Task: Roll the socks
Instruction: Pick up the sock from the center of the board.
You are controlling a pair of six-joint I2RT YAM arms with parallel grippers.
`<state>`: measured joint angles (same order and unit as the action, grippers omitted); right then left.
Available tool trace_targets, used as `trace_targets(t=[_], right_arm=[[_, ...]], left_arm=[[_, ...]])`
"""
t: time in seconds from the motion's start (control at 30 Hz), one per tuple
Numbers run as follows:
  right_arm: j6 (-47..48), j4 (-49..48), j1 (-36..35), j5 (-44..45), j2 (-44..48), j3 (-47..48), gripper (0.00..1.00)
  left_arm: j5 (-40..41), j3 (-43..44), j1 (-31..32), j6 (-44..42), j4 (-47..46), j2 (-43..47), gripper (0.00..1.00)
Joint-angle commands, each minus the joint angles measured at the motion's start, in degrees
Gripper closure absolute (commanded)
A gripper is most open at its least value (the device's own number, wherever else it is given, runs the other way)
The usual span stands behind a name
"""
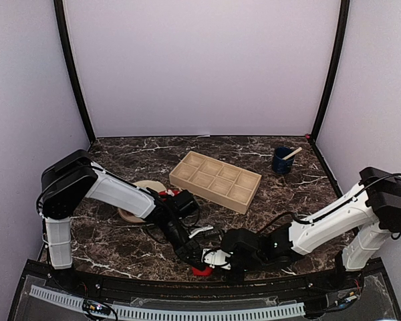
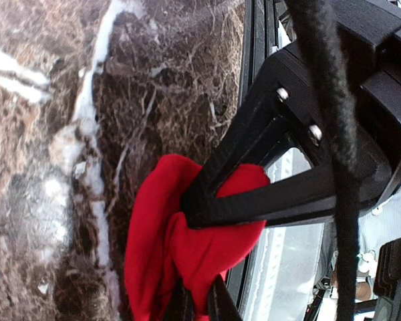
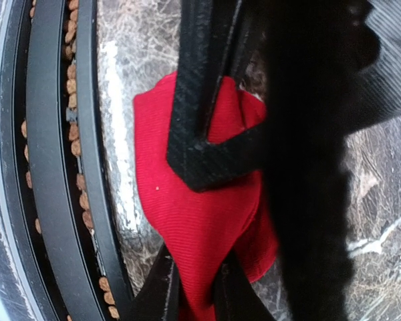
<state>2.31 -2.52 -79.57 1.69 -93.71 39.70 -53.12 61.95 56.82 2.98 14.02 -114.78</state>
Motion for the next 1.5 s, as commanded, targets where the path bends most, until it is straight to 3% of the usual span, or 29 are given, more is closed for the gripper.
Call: trace_targets(t=[0.0, 0.1, 0.3, 0.57, 1.47], right_arm=[[-1.28, 2.89, -0.33, -1.63, -3.93, 0.93, 0.95], [-2.0, 3.56, 0.05, -2.44, -4.71, 1.06, 1.0], [-3.27, 4.38, 0.96, -2.35, -4.49, 0.96, 1.0], [-5.38, 4.68, 2.55, -1.31, -3.45, 0.52, 1.0], [-12.3, 4.63, 6.02, -2.94, 1.96, 0.33, 1.0]], left_arm=[[4.13, -2.15, 0.02, 1.04, 1.68, -0.88, 0.95], [5.89, -3.12, -0.57, 2.31, 0.65, 0.53, 0.91], [8.53, -6.33, -2.67, 5.34, -2.57, 3.96, 0.76], [9.76, -8.86, -3.79, 6.25, -3.54, 6.51, 0.69], [21.31, -16.64, -7.78, 14.18, -11.61, 21.31, 0.67]])
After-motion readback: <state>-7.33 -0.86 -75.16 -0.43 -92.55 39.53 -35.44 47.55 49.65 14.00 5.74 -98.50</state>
